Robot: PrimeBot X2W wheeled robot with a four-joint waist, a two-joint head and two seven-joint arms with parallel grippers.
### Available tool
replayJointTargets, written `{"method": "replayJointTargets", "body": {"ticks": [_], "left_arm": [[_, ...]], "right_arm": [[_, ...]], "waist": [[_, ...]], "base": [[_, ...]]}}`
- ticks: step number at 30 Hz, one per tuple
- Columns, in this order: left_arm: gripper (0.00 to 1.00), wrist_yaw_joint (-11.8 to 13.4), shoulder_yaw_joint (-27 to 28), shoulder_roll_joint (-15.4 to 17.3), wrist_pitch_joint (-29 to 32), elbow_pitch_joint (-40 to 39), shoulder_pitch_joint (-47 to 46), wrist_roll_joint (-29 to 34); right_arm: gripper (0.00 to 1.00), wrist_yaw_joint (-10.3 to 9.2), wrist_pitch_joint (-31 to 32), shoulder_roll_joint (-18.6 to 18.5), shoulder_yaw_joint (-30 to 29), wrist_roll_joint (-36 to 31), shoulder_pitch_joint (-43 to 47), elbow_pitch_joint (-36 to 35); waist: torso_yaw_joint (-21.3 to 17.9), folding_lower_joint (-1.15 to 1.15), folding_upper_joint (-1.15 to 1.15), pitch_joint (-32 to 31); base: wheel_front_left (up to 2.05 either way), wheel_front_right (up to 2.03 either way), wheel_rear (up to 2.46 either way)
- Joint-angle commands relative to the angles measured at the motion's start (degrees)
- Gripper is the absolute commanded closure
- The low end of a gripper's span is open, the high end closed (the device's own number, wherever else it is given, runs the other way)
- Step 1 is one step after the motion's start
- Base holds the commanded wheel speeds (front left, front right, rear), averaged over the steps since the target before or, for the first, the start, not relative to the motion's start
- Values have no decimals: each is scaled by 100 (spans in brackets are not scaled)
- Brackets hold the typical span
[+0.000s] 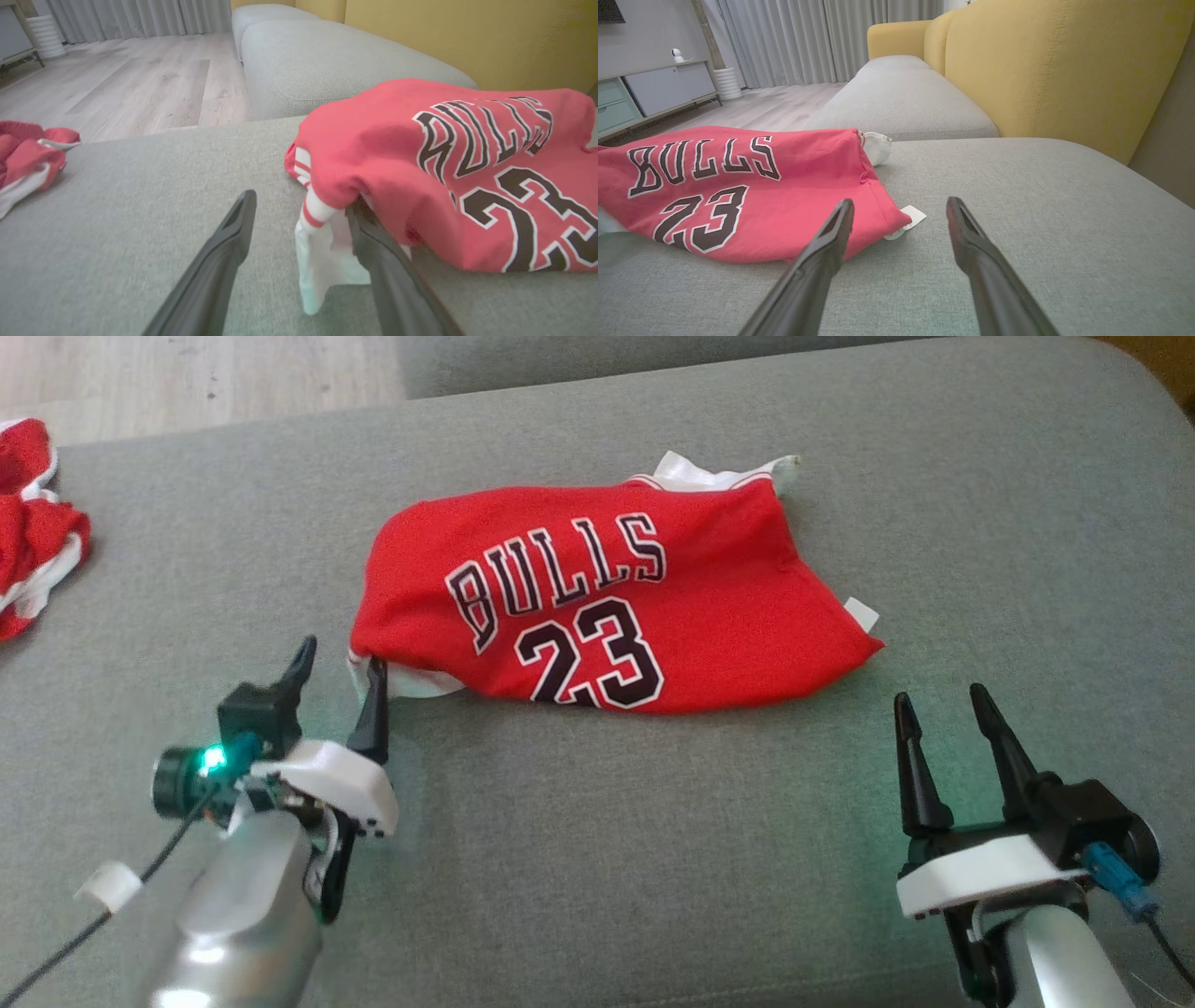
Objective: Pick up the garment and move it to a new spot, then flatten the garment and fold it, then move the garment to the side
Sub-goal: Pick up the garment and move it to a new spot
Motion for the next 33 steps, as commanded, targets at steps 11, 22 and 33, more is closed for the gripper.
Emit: {"method": "replayJointTargets", "body": {"ticks": [11, 22, 33], "left_arm": [[0, 71, 781, -60, -122, -1082, 630, 147], [0, 94, 1292, -304, -123, -2442, 1812, 574], [0, 83, 1494, -606, -123, -2889, 3043, 684]], "right_arm": [[0, 43, -77, -29, 54, -45, -22, -107], [0, 43, -77, -29, -74, -127, 284, -123], [0, 43, -78, -29, -189, -71, 754, -254]], "waist": [[281, 0, 0, -267], [555, 0, 0, -729], [821, 0, 0, -1125]], "base": [[0, 0, 0], [0, 0, 0], [0, 0, 0]]}}
